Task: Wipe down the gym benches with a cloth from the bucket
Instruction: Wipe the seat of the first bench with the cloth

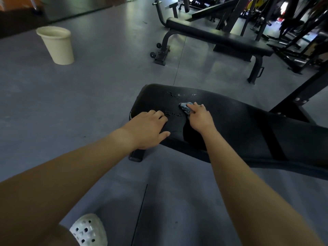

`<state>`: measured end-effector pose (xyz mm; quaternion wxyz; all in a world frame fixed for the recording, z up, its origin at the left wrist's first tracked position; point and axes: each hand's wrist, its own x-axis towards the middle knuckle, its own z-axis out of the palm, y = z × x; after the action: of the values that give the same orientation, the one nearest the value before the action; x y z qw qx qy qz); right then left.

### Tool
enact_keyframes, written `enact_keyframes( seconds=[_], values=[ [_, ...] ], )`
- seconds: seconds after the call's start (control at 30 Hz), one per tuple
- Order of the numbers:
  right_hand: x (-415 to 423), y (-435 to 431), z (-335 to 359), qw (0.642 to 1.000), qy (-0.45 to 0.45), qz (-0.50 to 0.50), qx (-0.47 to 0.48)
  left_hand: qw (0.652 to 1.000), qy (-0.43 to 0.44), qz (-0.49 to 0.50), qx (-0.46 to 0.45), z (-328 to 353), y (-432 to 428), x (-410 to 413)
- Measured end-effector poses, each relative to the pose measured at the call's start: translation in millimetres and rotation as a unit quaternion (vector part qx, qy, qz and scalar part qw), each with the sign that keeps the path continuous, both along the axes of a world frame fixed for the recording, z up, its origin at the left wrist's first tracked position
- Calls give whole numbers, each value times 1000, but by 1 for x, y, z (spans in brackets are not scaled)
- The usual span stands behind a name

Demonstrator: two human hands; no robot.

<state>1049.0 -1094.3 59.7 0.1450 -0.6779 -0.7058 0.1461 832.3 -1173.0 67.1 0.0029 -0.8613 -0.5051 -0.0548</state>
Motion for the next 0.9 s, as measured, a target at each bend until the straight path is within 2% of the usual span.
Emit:
enact_keyframes(
  seconds=[0.07, 0.2, 0.43, 0.5, 0.67, 0.77, 0.9],
  values=[
    [-6, -1, 3, 999, -44, 15, 9, 1000, -2, 3, -5, 0, -2, 0],
    [-14, -34, -2, 990, -80, 107, 32, 1000, 2, 9, 1, -1, -3, 1],
    [3, -91, 0, 974, -62, 219, 14, 1000, 10, 13, 14, -1, -9, 7],
    [20, -80, 4, 976, -80, 204, 4, 1000, 19, 8, 12, -1, -11, 9],
    [40, -57, -2, 993, -99, 61, 10, 999, 32, -12, 7, 1, -22, 16],
    [22, -78, -8, 990, -118, 69, 33, 999, 38, -17, 13, 0, -27, 19],
    [24, -111, -5, 983, -121, 133, 33, 998, 45, -12, 47, -2, -29, 22]
  ],
)
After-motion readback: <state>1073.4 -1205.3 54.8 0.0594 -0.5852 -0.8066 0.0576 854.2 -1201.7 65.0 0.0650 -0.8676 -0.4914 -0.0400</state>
